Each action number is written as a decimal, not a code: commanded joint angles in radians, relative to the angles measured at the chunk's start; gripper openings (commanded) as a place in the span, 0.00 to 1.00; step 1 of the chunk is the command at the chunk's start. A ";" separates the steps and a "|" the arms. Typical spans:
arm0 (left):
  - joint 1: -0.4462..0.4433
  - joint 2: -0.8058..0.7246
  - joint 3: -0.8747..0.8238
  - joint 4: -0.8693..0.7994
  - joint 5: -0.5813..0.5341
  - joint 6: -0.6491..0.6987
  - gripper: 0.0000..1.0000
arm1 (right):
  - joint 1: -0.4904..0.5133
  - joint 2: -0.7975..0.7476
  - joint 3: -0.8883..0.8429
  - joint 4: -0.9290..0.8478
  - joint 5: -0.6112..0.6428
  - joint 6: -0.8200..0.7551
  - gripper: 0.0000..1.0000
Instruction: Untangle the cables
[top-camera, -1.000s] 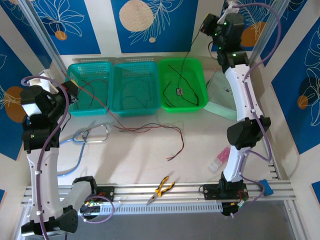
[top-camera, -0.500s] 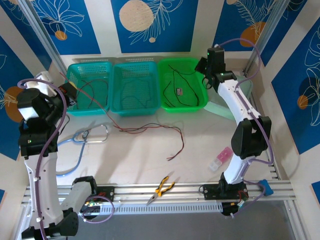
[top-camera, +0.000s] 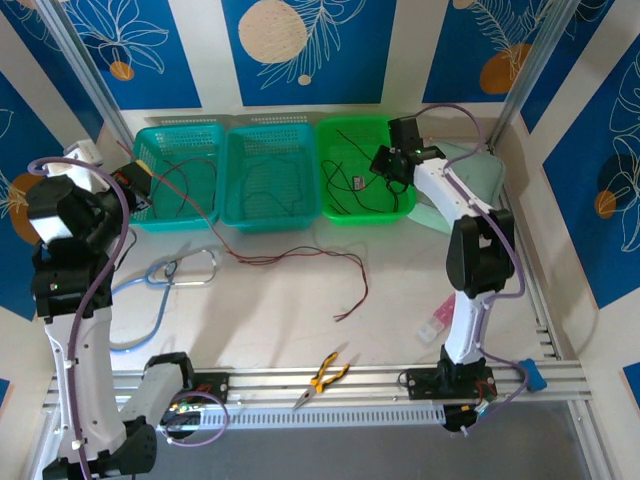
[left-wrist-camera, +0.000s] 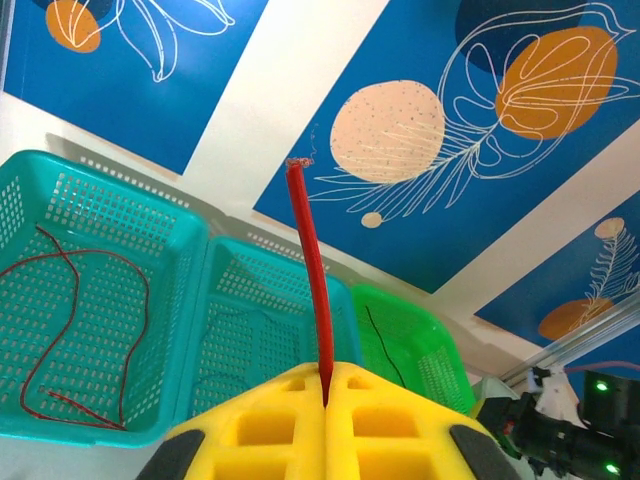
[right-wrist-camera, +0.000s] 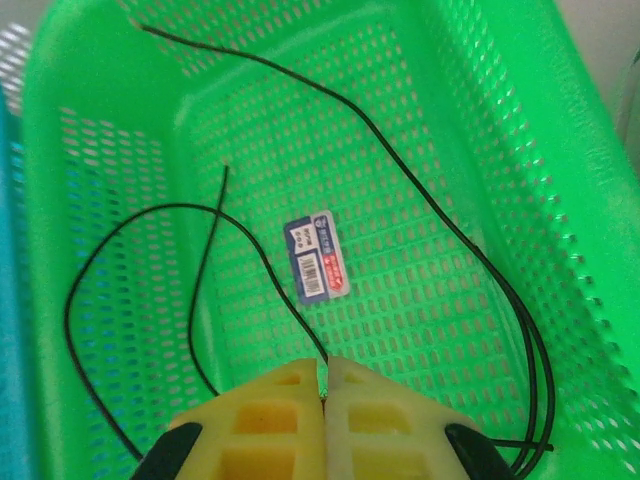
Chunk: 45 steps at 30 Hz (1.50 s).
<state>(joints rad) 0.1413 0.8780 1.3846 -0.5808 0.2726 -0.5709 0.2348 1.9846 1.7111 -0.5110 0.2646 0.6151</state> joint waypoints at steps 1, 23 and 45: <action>-0.011 -0.010 0.027 -0.004 0.026 0.004 0.00 | 0.008 0.081 0.096 -0.126 0.015 0.015 0.00; -0.013 -0.005 0.057 0.035 0.029 -0.007 0.00 | 0.021 0.273 0.281 -0.303 -0.044 -0.017 0.27; -0.016 0.142 0.312 0.155 0.021 -0.048 0.00 | 0.006 -0.043 0.317 -0.321 -0.056 -0.058 0.83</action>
<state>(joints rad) 0.1387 0.9993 1.6333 -0.5121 0.2874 -0.5987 0.2420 1.9686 1.9995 -0.8127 0.2314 0.5762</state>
